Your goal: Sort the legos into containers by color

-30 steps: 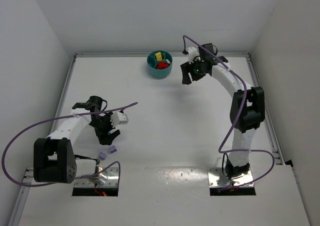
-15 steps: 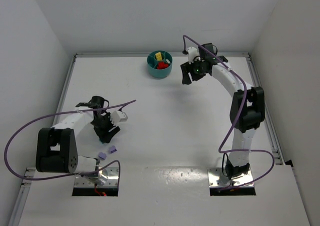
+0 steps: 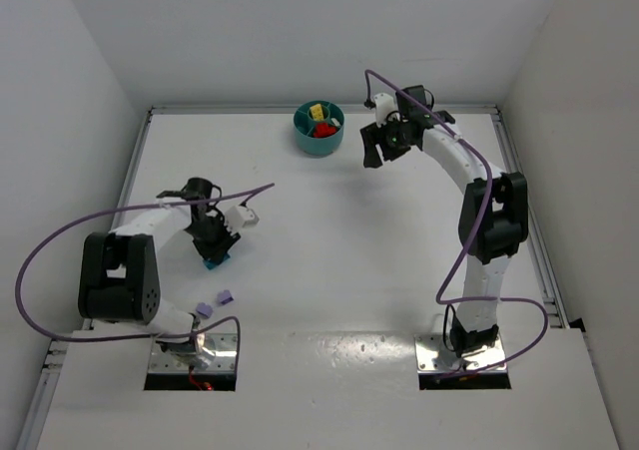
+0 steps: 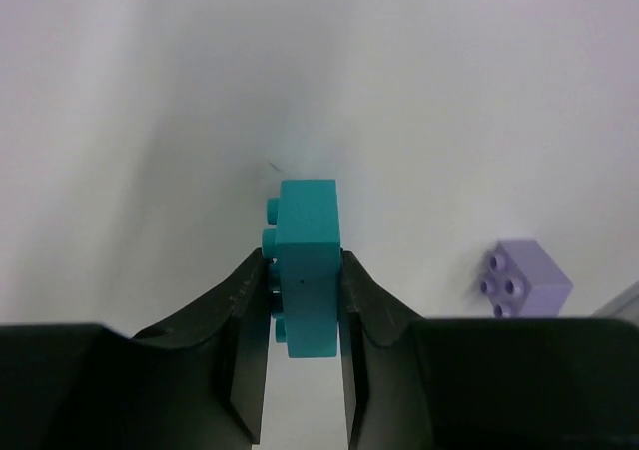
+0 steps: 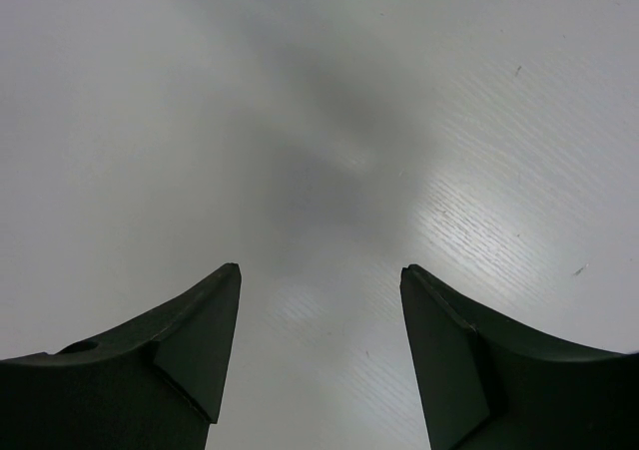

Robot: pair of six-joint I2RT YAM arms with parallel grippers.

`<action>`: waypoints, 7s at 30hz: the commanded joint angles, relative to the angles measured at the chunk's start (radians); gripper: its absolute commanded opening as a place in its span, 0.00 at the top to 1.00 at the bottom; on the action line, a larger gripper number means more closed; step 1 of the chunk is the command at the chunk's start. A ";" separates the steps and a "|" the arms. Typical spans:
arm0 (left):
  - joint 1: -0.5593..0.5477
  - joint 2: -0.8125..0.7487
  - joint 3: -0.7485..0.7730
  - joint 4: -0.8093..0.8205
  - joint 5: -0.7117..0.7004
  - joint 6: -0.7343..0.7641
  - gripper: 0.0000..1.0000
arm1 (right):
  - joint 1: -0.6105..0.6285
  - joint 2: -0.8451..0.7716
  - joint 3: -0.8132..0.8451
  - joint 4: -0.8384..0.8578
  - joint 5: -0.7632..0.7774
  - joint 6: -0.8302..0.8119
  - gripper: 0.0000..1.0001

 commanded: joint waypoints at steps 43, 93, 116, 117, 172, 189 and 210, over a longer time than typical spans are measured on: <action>-0.193 0.804 1.197 0.790 0.028 -1.169 0.97 | -0.006 -0.023 0.122 0.012 0.082 0.140 0.34; -0.259 0.842 1.168 0.719 -0.018 -1.253 0.26 | 0.003 -0.023 0.122 0.012 0.092 0.140 0.34; -0.115 0.848 1.393 0.618 0.069 -1.209 0.23 | -0.006 -0.041 0.093 0.021 0.082 0.140 0.34; -0.103 0.859 1.393 0.618 0.028 -1.209 0.09 | -0.006 -0.041 0.093 0.021 0.082 0.140 0.34; -0.179 0.825 1.117 0.644 0.274 -0.884 0.01 | 0.003 -0.070 0.062 0.021 0.082 0.121 0.34; -0.147 0.562 0.772 0.663 0.719 -0.517 0.01 | 0.013 0.178 0.333 0.106 0.111 0.304 0.36; -0.010 0.420 0.621 0.804 0.477 -0.805 0.01 | 0.098 0.327 0.486 0.138 -0.007 0.414 0.32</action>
